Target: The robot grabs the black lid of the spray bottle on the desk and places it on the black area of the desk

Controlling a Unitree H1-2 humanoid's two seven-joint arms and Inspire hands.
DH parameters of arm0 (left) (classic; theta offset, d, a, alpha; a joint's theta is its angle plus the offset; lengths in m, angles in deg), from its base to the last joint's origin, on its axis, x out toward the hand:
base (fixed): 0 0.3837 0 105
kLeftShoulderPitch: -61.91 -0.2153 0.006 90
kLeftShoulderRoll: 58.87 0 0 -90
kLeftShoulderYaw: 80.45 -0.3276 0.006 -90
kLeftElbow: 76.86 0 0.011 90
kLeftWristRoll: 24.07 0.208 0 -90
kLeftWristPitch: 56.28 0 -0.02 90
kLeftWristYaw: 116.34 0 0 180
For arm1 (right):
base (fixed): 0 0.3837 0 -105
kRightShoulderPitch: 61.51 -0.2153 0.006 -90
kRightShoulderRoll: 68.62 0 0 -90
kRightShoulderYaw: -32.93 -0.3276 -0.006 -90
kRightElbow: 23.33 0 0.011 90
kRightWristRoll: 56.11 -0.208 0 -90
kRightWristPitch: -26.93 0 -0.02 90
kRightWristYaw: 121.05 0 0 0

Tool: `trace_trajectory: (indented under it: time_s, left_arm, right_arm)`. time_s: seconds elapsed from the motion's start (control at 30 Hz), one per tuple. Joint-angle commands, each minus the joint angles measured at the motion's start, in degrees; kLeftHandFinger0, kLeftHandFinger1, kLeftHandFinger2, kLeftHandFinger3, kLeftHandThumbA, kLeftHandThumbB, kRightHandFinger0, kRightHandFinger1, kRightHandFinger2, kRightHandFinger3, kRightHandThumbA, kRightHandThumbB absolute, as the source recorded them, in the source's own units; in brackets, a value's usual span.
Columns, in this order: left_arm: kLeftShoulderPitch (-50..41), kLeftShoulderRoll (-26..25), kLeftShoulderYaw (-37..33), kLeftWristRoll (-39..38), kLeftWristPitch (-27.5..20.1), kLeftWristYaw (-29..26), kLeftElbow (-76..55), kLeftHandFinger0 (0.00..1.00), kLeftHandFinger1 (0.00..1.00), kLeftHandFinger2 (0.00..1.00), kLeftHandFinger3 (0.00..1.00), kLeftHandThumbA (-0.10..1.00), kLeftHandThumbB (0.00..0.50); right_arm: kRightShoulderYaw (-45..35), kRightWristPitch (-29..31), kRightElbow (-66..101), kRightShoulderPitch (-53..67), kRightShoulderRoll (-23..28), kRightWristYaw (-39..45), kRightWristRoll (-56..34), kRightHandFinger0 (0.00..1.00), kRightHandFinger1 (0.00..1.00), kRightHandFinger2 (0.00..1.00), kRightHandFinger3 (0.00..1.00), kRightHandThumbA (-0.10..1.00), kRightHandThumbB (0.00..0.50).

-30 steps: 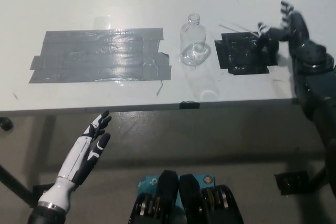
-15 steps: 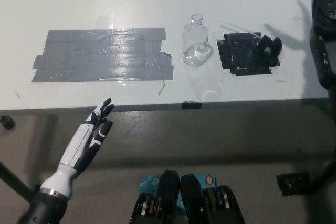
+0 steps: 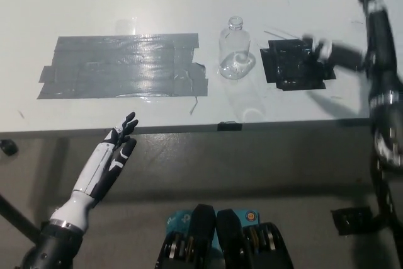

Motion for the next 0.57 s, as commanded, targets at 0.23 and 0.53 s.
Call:
trace_trajectory:
  time_s: [0.23, 0.53]
  left_arm:
    - [0.4, -0.5, 2.2, -4.1, -1.8, 1.1, -0.8, 1.0, 1.0, 1.0, 1.0, 1.0, 0.265]
    - [-3.2, -0.2, 2.0, -2.8, -0.9, 0.6, -2.3, 1.0, 1.0, 1.0, 1.0, 1.0, 0.298]
  right_arm:
    - [7.5, 7.7, 17.4, 18.6, -1.6, 2.8, 5.0, 1.0, 1.0, 1.0, 1.0, 0.87, 0.393]
    - [8.8, 8.1, 15.4, 22.7, -1.7, 3.8, 5.3, 1.0, 1.0, 1.0, 1.0, 0.84, 0.385]
